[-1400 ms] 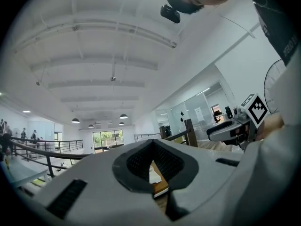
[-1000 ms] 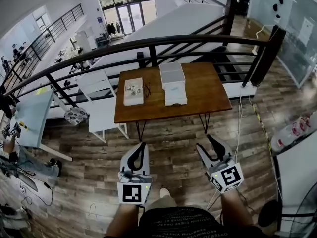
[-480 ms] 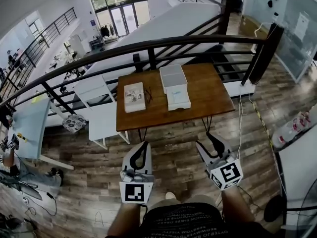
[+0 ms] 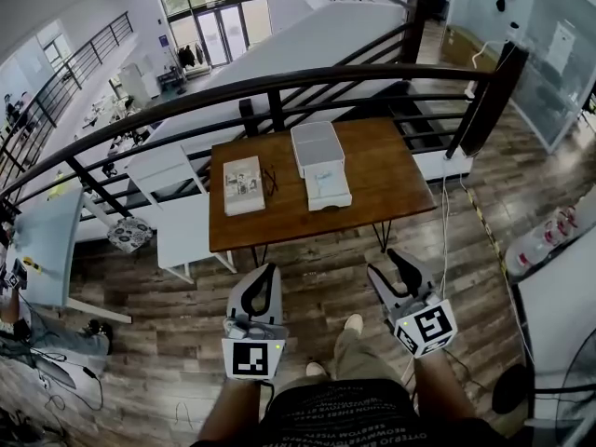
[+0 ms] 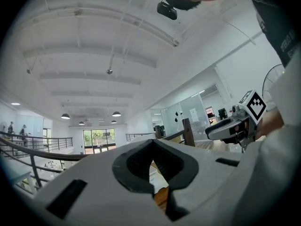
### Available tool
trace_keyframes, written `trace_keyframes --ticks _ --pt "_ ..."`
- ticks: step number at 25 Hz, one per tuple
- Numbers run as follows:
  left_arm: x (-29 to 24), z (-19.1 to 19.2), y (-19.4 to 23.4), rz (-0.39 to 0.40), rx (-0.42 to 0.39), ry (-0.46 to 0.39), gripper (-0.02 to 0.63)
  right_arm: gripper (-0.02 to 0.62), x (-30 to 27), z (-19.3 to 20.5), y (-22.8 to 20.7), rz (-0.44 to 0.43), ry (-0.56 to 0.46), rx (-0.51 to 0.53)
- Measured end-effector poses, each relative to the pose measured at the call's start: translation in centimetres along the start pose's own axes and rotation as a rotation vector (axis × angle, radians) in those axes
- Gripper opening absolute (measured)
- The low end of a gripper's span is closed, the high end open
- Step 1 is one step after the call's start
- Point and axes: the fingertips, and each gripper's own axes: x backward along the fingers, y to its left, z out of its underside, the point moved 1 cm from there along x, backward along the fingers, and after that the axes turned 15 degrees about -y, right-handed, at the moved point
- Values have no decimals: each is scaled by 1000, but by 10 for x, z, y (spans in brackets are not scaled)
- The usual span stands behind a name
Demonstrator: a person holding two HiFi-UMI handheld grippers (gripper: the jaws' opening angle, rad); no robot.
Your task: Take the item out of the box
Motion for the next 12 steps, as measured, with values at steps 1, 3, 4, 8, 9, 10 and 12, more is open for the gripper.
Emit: trace_keyframes --ticks 1,3,4,8,9,10,12 --pt "-4 4 1 0 0 2 5 184 -4 3 -4 0 2 -1" --pt "-14 10 4 -5 2 7 5 184 -13 8 -12 -2 5 -4" --pt "-20 11 6 -5 -1 5 5 184 -19 10 -16 -5 6 -4" --pt "-49 20 14 -6 -19 13 5 184 -47 15 -39 -20 1 -12" --pt "-56 23 16 -8 -20 16 5 184 -54 18 -44 -23 1 -16" --pt "-63 27 18 -9 -21 15 5 184 -61 21 -49 -27 2 -19" --pt "-76 36 22 -8 -20 13 5 183 -73 28 -58 -32 7 -25"
